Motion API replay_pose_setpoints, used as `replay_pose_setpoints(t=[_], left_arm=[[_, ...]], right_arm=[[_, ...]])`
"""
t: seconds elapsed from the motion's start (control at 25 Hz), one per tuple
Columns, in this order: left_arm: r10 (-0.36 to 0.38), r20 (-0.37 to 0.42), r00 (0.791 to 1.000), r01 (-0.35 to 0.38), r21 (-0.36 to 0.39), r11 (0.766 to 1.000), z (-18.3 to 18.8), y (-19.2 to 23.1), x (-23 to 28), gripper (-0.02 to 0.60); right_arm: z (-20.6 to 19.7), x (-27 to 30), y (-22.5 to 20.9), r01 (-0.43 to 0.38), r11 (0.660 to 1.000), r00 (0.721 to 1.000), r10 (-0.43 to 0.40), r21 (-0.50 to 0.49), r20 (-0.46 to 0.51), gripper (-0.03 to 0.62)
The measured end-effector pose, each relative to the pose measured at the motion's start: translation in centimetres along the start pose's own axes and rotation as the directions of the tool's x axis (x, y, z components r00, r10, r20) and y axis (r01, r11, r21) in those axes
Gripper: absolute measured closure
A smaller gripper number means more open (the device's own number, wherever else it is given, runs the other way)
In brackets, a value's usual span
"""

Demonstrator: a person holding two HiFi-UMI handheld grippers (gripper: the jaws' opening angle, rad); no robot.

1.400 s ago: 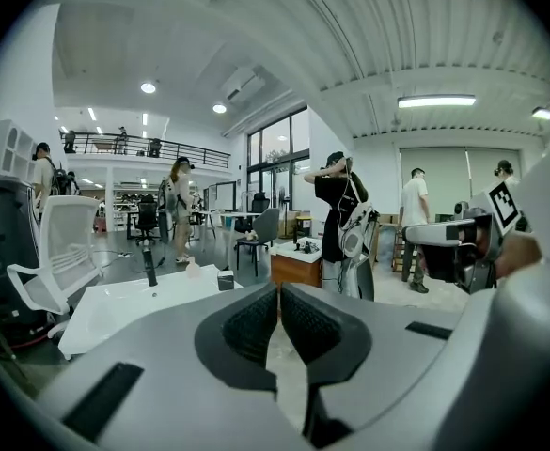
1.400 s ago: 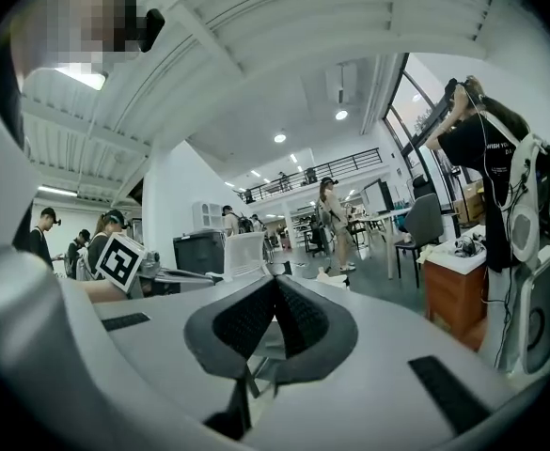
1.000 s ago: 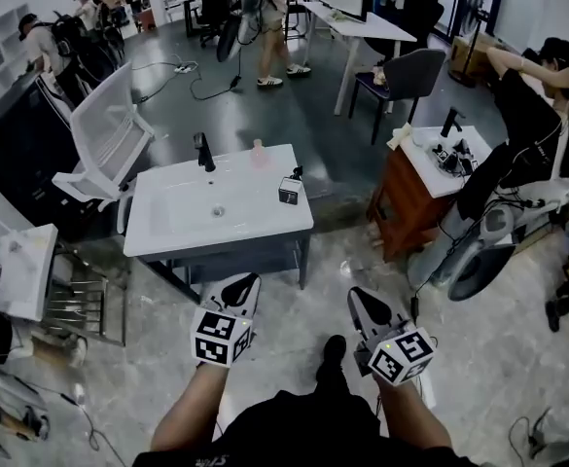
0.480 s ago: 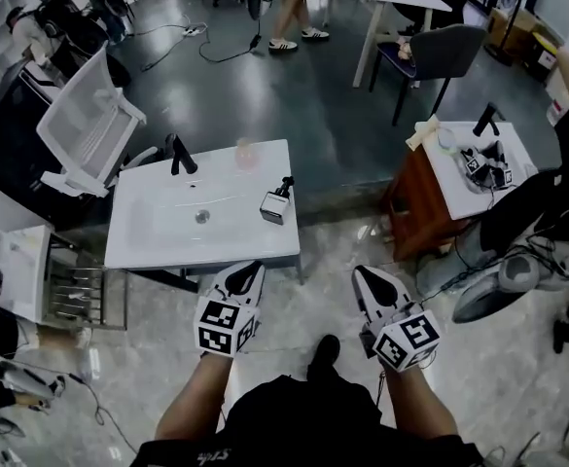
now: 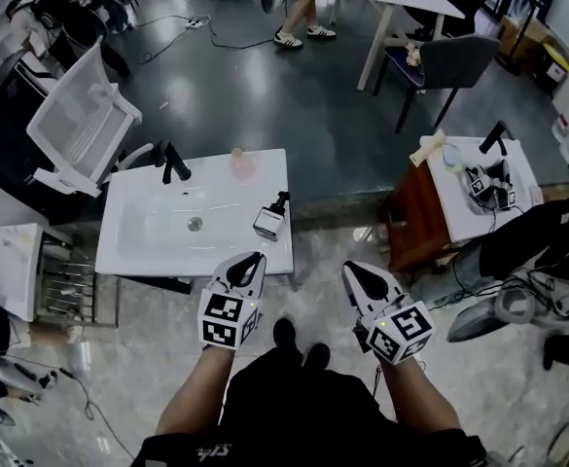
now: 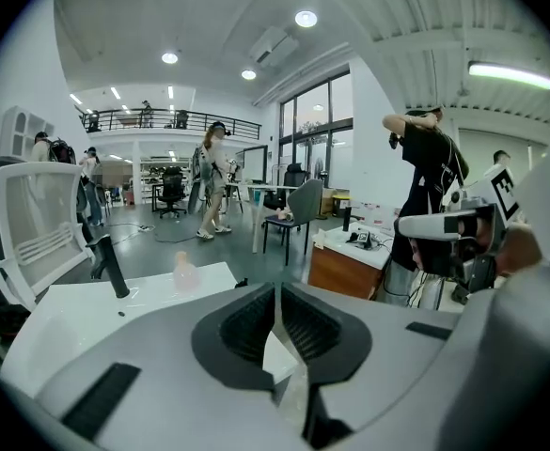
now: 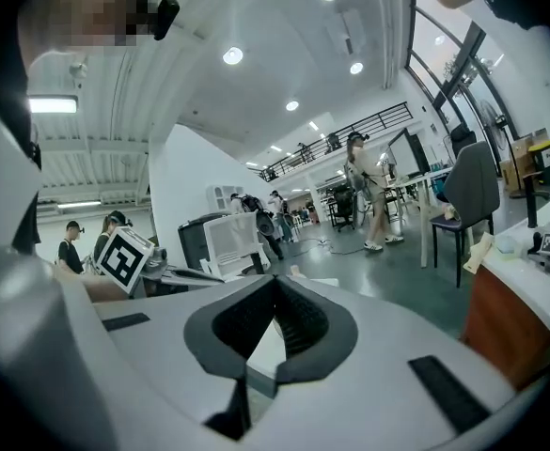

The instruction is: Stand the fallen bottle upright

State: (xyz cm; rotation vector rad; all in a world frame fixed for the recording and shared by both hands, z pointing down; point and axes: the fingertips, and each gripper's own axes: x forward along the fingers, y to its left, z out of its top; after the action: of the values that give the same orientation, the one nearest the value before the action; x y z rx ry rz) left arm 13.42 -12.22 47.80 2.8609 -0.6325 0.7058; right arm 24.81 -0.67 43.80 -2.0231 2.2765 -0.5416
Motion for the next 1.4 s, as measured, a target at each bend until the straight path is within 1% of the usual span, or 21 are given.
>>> replay_pose_setpoints(t=[0.2,0.24,0.28,0.32,0.4,0.6,0.72,0.8,0.92,1.08,1.16,1.28,1.32,1.4], left_arm=[[-0.007,0.032,0.999,0.008,-0.031,0.999,0.5,3.9,1.1,0.551],[-0.013,0.032,0.999,0.014,-0.033,0.999,0.5,4.6,1.4,0.539],[-0.019,0.030,0.999,0.020,-0.035,0.999,0.4,5.3,1.8,0.520],[-0.025,0.027,0.999,0.026,-0.038,0.999,0.3,5.9,2.2,0.488],[-0.037,0.011,0.999,0.038,-0.050,0.998,-0.4,7.1,3.0,0.450],[-0.053,-0.039,0.998,0.048,-0.112,0.993,-2.6,8.2,5.1,0.395],[-0.056,-0.059,0.997,0.048,-0.135,0.990,-3.4,8.2,6.7,0.343],[-0.040,-0.077,0.996,0.028,-0.153,0.988,-3.8,8.3,8.0,0.313],[-0.006,-0.108,0.994,-0.015,-0.191,0.982,-4.3,8.4,9.8,0.301],[0.054,-0.150,0.987,-0.088,-0.228,0.970,-4.8,8.3,11.3,0.291],[0.085,-0.171,0.982,-0.125,-0.239,0.963,-5.0,8.2,12.0,0.287],[0.132,-0.208,0.969,-0.187,-0.269,0.945,-5.6,7.8,12.6,0.279],[0.144,-0.222,0.964,-0.203,-0.272,0.941,-5.9,7.5,12.9,0.276],[0.160,-0.249,0.955,-0.224,-0.254,0.941,-6.4,6.9,13.4,0.267]], right_arm=[[2.8,4.7,-0.6,0.024,0.996,1.000,-0.024,-0.088,-0.002,0.580],[3.2,5.7,-0.7,0.025,0.995,1.000,-0.025,-0.099,0.000,0.580],[3.6,6.8,-0.8,0.024,0.994,1.000,-0.024,-0.109,-0.002,0.580],[3.8,7.9,-0.8,0.022,0.992,1.000,-0.023,-0.121,-0.008,0.580],[3.8,10.0,-0.9,0.010,0.990,0.999,-0.015,-0.143,-0.029,0.580],[3.0,14.4,-1.9,-0.039,0.986,0.993,0.020,-0.162,-0.119,0.579],[2.3,16.6,-3.3,-0.085,0.983,0.985,0.059,-0.161,-0.161,0.579],[1.6,18.1,-4.7,-0.113,0.981,0.978,0.082,-0.156,-0.191,0.575],[0.4,20.2,-6.7,-0.171,0.973,0.961,0.131,-0.152,-0.242,0.566],[-1.1,21.9,-8.7,-0.255,0.958,0.929,0.206,-0.131,-0.307,0.549],[-1.6,22.4,-9.6,-0.295,0.947,0.914,0.241,-0.126,-0.326,0.540],[-2.5,22.9,-10.7,-0.352,0.929,0.888,0.292,-0.117,-0.356,0.533],[-2.8,23.0,-11.2,-0.366,0.923,0.880,0.303,-0.115,-0.366,0.531],[-3.6,23.2,-11.9,-0.389,0.914,0.865,0.319,-0.115,-0.386,0.528]])
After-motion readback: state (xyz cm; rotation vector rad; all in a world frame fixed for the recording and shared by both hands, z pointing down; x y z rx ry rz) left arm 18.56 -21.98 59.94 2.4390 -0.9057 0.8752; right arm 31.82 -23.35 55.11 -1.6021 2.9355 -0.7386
